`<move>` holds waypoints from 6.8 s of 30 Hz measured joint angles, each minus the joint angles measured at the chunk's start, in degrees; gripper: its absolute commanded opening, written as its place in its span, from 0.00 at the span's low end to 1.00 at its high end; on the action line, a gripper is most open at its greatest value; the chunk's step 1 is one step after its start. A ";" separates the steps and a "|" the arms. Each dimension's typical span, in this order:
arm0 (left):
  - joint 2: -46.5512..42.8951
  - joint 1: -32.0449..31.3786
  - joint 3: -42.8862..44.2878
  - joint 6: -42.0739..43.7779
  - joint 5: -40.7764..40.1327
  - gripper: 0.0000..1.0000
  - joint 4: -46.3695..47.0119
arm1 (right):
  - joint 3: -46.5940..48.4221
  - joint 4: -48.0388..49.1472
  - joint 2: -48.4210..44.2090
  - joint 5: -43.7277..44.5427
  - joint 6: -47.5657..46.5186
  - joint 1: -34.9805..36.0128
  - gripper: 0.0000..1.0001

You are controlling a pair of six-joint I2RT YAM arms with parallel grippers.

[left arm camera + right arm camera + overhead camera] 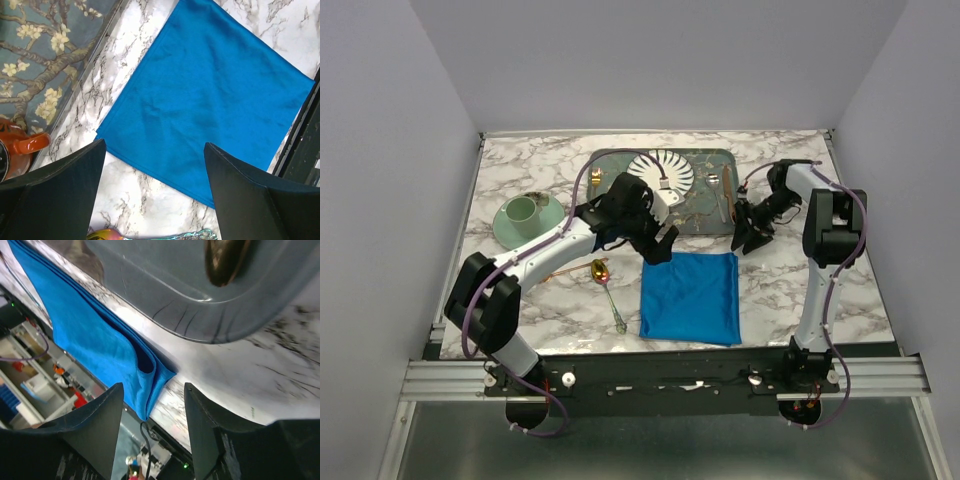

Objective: Fold the napkin into a case and place the utensils inside
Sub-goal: Pick up the lower triangle-folded napkin from the center of the board, then fold the lower triangle-folded napkin at the center of the board.

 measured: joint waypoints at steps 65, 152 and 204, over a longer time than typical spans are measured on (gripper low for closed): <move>7.41 14.69 7.21 -4.66 6.21 0.75 -8.26 | -16.20 16.63 -16.83 6.32 -13.92 14.38 0.01; 27.36 -19.63 8.28 16.74 -10.01 0.12 20.35 | -12.70 11.39 -6.38 -3.21 -2.47 9.05 0.01; -11.39 15.26 -7.56 4.90 5.27 0.62 -5.75 | -52.78 39.71 -50.21 18.53 -57.20 34.80 0.01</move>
